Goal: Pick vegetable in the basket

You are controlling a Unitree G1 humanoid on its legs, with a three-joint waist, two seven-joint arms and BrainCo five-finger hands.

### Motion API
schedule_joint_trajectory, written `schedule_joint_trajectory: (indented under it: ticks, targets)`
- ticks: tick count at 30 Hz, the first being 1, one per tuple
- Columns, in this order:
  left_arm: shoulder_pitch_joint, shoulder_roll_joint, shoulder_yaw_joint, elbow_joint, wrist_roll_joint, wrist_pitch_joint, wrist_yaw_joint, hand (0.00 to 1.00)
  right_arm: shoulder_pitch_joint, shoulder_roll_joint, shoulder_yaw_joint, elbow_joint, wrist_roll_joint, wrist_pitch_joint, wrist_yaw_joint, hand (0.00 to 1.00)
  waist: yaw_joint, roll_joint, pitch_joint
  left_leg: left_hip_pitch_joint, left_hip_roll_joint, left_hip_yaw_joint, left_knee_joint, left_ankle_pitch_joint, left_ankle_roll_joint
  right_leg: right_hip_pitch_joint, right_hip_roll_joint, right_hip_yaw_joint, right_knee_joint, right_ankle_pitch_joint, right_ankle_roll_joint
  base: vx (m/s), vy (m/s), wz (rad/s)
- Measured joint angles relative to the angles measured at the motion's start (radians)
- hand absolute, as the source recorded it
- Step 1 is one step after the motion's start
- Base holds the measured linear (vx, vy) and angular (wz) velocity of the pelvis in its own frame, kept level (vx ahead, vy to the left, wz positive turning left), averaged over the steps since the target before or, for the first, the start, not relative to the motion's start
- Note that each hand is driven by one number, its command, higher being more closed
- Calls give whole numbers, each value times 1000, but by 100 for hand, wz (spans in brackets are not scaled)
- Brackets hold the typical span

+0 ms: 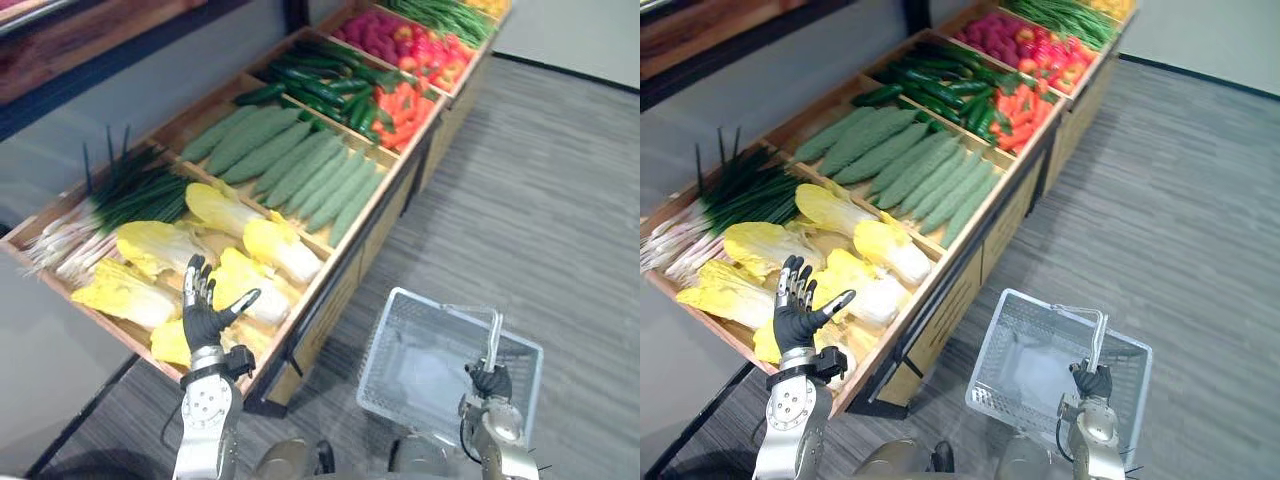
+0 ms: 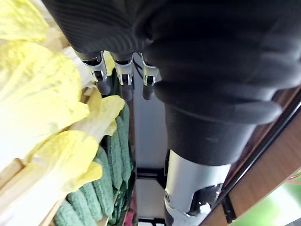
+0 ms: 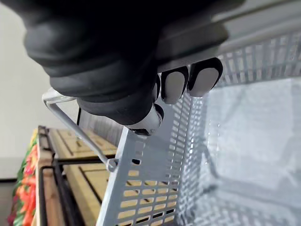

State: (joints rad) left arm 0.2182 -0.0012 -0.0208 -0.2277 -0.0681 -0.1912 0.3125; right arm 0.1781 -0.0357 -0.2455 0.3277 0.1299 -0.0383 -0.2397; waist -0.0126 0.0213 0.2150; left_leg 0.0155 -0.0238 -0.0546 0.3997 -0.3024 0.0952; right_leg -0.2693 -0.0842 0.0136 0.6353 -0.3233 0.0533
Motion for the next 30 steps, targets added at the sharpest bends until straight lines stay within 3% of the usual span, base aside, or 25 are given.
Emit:
schedule_joint_trajectory:
  ticks: [1, 2, 3, 5, 7, 9, 13, 15, 18, 20, 23, 24, 30]
  targets:
    - [-5, 3, -11, 0, 15, -2, 1, 0, 38, 11, -6, -28, 14, -12, -2, 100, -4, -20, -6, -5, 2, -36, 47, -34, -57, 3, 28, 117, -114, 53, 13, 320, -325, 168]
    - [-5, 5, -17, -2, 24, -3, 0, 0, 59, 15, -6, -37, 18, -17, -3, 100, -4, -35, -14, -4, 1, -41, 67, -60, -90, 6, 21, 143, -137, 134, 34, 374, -397, 188]
    - [8, -16, -20, 8, 33, 0, -1, 0, 80, 6, -5, -33, 22, -19, -5, 100, 0, -17, -15, -11, 33, -74, 94, -92, -113, 20, 32, 84, -83, 103, 31, 225, -279, 108]
    - [27, -29, -41, 6, 42, -1, -3, 0, 91, -1, -10, -38, 28, -26, -12, 100, 27, -1, -31, -24, 64, -107, 90, -80, -133, 23, 32, 13, -64, 69, 2, 230, -351, 107]
    - [23, -33, -58, 6, 43, -1, -9, 0, 104, -12, -11, -36, 46, -26, -15, 100, 25, 21, -41, -67, 105, -103, 88, -51, -167, 36, 25, -86, -74, 63, -15, 192, -381, 143]
    - [18, -37, -59, 5, 59, 0, -8, 0, 132, -2, -37, -37, 75, -33, -21, 100, 21, 21, -41, -89, 151, -27, 90, -15, -162, 83, 13, -176, -112, 69, -30, 86, -252, 138]
    - [15, -30, -63, 0, 121, 4, -8, 0, 215, -4, -88, -13, 107, -37, -21, 100, 23, 13, -40, -99, 290, 400, 126, 14, -108, 179, -15, -326, -177, 67, -49, -2, -107, 110]
    - [11, -15, -63, 0, 154, 13, -13, 0, 211, -1, -118, 34, 117, -40, -17, 100, 19, 6, -49, -104, 277, 458, 68, 18, -102, 181, -23, -344, -207, 63, -48, -73, 17, 79]
    - [3, 27, -57, 39, 219, 36, -41, 0, 199, 38, -139, 112, 140, -40, 2, 100, 17, -36, -56, -103, 212, 419, -47, 74, -126, 176, -25, -313, -252, 79, -46, -86, 8, 54]
    - [2, 46, -55, 95, 241, 55, -48, 0, 190, 38, -143, 134, 150, -40, 5, 100, 17, -45, -63, -95, 191, 413, -88, 97, -131, 177, -23, -290, -274, 97, -42, -38, 45, 14]
    - [-1, 44, -63, 175, 282, 79, -49, 0, 167, 39, -147, 163, 155, -40, 26, 100, -3, -59, -72, -81, 164, 413, -148, 136, -136, 176, -22, -259, -305, 120, -38, 23, 51, -4]
    - [-44, 46, -87, 280, 294, 108, -49, 0, 144, 40, -150, 203, 155, -39, 26, 100, -26, -65, -77, -60, 148, 430, -207, 163, -142, 176, -3, -201, -347, 141, -40, 78, 22, -24]
    - [-142, 67, -97, 364, 294, 118, -46, 0, 117, 39, -149, 218, 151, -28, 27, 100, -43, -62, -76, -38, 147, 453, -265, 198, -145, 167, 16, -167, -394, 173, -44, 41, -9, -17]
